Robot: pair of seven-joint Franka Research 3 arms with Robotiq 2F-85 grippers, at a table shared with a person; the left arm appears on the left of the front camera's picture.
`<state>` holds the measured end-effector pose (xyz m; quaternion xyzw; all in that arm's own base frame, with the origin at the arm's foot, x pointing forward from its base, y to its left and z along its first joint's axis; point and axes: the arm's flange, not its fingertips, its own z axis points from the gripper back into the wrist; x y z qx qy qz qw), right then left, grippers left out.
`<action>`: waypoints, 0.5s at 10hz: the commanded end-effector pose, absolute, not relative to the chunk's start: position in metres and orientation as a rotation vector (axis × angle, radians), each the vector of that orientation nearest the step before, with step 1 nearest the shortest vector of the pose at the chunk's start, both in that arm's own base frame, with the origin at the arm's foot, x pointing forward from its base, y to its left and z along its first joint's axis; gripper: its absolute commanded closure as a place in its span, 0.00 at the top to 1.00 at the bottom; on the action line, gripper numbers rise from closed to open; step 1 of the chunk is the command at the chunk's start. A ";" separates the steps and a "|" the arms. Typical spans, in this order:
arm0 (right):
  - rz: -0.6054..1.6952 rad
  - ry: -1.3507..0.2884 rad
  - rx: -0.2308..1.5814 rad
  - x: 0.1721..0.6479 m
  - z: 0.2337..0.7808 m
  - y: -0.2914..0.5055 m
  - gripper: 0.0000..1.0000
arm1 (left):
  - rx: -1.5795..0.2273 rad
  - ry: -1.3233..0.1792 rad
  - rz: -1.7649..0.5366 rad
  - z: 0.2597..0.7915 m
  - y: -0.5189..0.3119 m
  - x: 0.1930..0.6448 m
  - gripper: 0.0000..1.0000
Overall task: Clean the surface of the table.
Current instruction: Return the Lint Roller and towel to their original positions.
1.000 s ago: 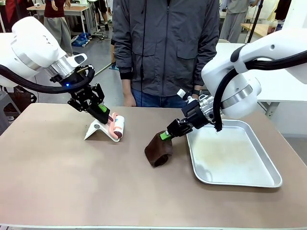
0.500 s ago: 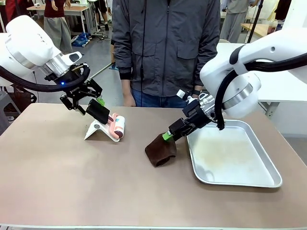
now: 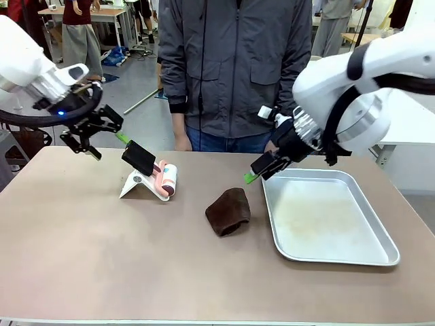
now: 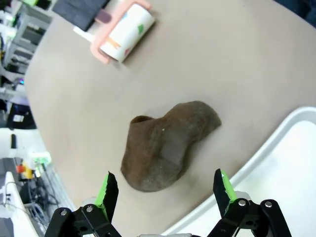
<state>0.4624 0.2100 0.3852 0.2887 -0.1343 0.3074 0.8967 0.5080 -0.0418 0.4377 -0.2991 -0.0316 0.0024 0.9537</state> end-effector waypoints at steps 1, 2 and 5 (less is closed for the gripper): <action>0.560 -0.251 0.737 0.441 0.397 0.174 1.00 | -0.789 -0.041 -0.078 0.450 -0.012 0.451 1.00; 0.546 -0.237 0.839 0.431 0.403 0.156 1.00 | -0.871 -0.012 -0.126 0.452 0.000 0.427 1.00; 0.446 -0.298 1.155 0.389 0.415 0.100 1.00 | -1.098 0.062 -0.152 0.435 0.038 0.374 1.00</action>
